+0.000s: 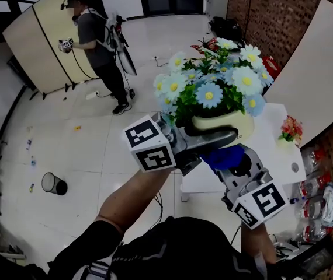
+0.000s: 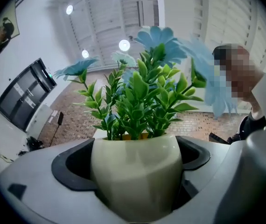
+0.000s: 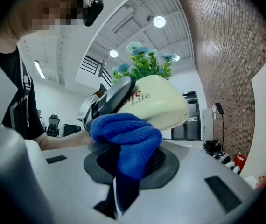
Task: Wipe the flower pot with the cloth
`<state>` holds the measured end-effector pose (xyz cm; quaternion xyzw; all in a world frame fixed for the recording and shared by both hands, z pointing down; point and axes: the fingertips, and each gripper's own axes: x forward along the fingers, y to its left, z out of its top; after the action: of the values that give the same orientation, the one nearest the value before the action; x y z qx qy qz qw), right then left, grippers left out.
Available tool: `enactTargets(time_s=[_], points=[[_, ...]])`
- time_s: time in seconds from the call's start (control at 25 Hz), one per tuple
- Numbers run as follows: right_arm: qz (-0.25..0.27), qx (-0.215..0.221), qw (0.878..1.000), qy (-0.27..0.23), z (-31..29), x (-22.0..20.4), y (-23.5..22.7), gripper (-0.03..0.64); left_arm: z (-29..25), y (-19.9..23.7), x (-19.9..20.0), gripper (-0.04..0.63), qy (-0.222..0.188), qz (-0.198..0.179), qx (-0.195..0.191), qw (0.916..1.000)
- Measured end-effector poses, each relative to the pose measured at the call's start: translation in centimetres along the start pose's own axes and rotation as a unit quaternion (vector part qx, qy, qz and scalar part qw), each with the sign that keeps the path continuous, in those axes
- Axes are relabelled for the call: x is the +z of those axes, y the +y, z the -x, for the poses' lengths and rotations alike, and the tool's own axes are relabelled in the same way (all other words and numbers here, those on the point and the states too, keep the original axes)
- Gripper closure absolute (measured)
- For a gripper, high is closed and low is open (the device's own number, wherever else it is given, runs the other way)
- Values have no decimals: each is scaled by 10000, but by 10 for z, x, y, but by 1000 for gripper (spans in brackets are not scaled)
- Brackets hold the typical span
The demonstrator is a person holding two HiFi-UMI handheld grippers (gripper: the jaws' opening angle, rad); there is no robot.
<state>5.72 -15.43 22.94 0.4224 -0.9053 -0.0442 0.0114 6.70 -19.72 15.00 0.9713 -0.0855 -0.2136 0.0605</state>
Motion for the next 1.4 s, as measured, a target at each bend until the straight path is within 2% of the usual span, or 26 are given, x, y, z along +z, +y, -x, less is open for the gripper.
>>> enactTargets(time_s=[0.16, 0.52, 0.8, 0.92, 1.12, 1.32, 1.4], points=[[-10, -79, 9998, 157, -19, -2, -11, 546, -2, -5, 1, 51, 7, 23, -115, 9999], [-178, -139, 9995, 229, -55, -9, -25, 546, 3, -5, 10, 51, 93, -289, -120, 9995], [-135, -162, 9998, -56, 16, -14, -11, 546, 3, 16, -2, 51, -23, -409, 635, 9971], [-98, -166, 9998, -47, 23, -13, -4, 546, 3, 23, -5, 51, -20, -371, 774, 9963], [-65, -105, 9999, 95, -8, -12, 6, 546, 2, 15, -6, 51, 97, -358, 540, 9979], [-179, -242, 9994, 181, -25, -18, -10, 546, 2, 10, -10, 51, 17, 26, 373, 9993], [-235, -315, 9989, 245, -37, -19, -18, 546, 1, 6, -7, 51, 24, 10, 264, 9996]])
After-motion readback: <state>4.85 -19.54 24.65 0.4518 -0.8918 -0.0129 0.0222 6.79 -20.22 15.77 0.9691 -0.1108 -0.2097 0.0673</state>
